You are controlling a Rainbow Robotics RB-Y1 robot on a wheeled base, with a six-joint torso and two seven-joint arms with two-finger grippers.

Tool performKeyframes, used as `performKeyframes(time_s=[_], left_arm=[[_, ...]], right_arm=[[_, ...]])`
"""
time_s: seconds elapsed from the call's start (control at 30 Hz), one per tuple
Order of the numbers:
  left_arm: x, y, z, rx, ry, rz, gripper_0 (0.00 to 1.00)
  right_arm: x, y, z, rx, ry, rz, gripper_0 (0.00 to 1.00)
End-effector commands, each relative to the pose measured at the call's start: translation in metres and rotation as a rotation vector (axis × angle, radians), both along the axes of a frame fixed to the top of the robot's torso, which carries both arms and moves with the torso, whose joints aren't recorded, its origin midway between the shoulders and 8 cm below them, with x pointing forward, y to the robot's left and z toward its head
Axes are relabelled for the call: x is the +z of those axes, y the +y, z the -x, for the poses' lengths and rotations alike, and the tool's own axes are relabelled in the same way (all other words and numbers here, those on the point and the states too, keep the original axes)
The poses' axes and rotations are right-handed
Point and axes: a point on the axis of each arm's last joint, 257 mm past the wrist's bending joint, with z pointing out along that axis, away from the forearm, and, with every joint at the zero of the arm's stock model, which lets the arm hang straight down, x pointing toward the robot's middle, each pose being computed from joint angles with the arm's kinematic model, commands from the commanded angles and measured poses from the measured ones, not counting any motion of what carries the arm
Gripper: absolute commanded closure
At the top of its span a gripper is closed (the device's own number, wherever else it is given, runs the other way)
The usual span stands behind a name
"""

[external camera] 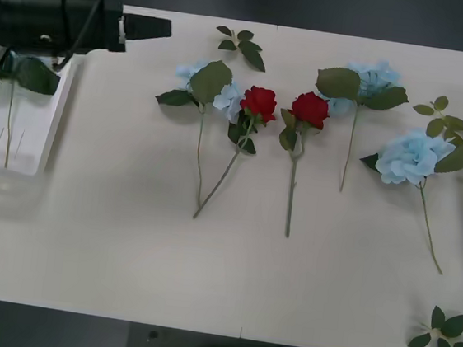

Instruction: Put the red flowers into the right box and the blue flowers into the left box

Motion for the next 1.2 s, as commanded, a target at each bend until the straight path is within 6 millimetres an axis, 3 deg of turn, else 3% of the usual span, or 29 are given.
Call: performKeyframes(time_s=[0.03, 0.27, 0.43, 0.57, 0.87, 0.93, 1.0, 1.03, 1.2], left_arm=[[-0.016, 0.050, -0.005, 0.071, -0.025, -0.156, 0.00], [-0.053, 0.096, -0.016, 0.189, 0.063, -0.296, 0.00], [-0.073, 0.094, -0.020, 0.235, 0.128, -0.338, 0.00], [-0.084, 0.082, -0.023, 0.268, 0.164, -0.341, 0.00], [-0.097, 0.042, -0.031, 0.334, 0.197, -0.300, 0.00], [-0.101, 0.033, -0.032, 0.345, 0.209, -0.296, 0.00], [-0.102, 0.027, -0.034, 0.358, 0.220, -0.289, 0.00], [-0.104, 0.024, -0.036, 0.370, 0.226, -0.286, 0.00], [-0.114, 0.011, -0.041, 0.405, 0.245, -0.292, 0.00]], right_arm=[[0.019, -0.077, 0.007, -0.111, -0.015, 0.159, 1.00], [0.009, -0.185, 0.019, -0.319, -0.026, 0.367, 1.00], [-0.026, -0.242, 0.028, -0.379, 0.000, 0.566, 1.00], [-0.056, -0.260, 0.033, -0.370, 0.023, 0.667, 1.00], [-0.108, -0.243, 0.016, -0.372, 0.037, 0.647, 0.99], [-0.111, -0.243, 0.012, -0.373, 0.030, 0.656, 0.69], [-0.110, -0.242, 0.010, -0.375, 0.023, 0.655, 0.31], [-0.108, -0.241, 0.008, -0.375, 0.019, 0.650, 0.19], [-0.096, -0.233, 0.006, -0.357, 0.044, 0.632, 0.17]])
